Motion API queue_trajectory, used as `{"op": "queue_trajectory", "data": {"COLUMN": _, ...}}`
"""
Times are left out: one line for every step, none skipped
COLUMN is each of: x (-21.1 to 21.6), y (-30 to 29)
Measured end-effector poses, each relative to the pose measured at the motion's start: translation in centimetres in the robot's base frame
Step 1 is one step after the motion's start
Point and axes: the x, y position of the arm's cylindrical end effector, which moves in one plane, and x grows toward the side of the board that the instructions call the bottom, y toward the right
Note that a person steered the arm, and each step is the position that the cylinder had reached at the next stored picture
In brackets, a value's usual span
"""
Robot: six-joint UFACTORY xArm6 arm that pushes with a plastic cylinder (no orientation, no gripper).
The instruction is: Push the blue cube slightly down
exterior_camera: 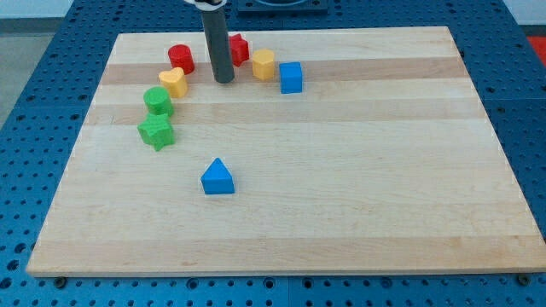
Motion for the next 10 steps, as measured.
{"op": "queue_trajectory", "data": {"x": -2.0, "y": 1.6}}
{"op": "queue_trajectory", "data": {"x": -2.5, "y": 2.3}}
{"op": "queue_trajectory", "data": {"x": -2.4, "y": 2.3}}
{"op": "queue_trajectory", "data": {"x": 0.1, "y": 2.3}}
{"op": "queue_trajectory", "data": {"x": 2.6, "y": 2.3}}
{"op": "queue_trajectory", "data": {"x": 3.6, "y": 2.7}}
{"op": "queue_trajectory", "data": {"x": 3.6, "y": 3.0}}
{"op": "queue_trajectory", "data": {"x": 3.7, "y": 3.0}}
{"op": "queue_trajectory", "data": {"x": 4.9, "y": 2.7}}
{"op": "queue_trajectory", "data": {"x": 5.6, "y": 2.5}}
